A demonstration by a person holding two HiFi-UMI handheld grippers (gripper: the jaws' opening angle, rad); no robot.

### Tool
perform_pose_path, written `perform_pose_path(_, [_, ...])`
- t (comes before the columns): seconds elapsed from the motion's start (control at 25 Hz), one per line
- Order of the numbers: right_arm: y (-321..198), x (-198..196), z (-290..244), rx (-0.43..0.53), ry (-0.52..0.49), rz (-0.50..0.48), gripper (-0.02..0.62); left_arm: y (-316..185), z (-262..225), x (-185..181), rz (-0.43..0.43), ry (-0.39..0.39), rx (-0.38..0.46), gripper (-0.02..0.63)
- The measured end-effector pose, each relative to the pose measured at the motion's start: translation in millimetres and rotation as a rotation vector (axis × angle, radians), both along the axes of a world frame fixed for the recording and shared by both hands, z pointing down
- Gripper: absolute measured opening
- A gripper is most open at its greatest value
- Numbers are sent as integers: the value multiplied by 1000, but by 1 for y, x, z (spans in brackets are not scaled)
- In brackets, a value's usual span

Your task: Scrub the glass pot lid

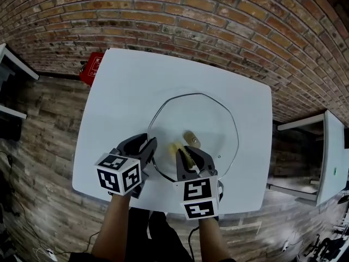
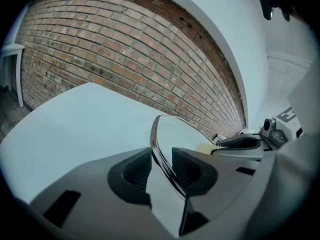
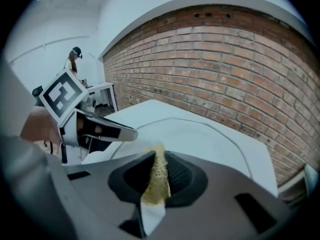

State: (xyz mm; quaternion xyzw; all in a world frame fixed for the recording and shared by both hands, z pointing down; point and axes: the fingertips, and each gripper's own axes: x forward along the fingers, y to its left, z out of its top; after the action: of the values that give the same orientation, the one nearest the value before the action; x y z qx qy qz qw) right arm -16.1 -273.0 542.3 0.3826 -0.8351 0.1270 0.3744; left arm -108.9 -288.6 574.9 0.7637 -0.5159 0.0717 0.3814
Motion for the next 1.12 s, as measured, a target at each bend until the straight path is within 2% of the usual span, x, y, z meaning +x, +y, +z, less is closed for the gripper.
perform_pose_path(0.4, [-23, 96, 7, 34, 167, 164, 58, 0, 0, 2, 3, 1, 0, 132])
perform_pose_path(0.64, [-32, 131, 1, 54, 225, 248, 58, -1, 0, 1, 4, -2, 2, 132])
perform_pose_path(0.76, [-30, 119, -17, 103, 186, 228, 58, -1, 0, 1, 7, -6, 2, 132])
perform_pose_path(0.84, [-22, 95, -30, 113, 110, 185, 58, 0, 0, 1, 6, -5, 3, 132])
perform_pose_path(0.96, [1, 49, -37, 68, -10, 98, 58, 2, 1, 0, 2, -2, 0, 132])
perform_pose_path(1.12, [34, 4, -27, -3, -72, -9, 58, 0, 1, -1, 1, -6, 1, 132])
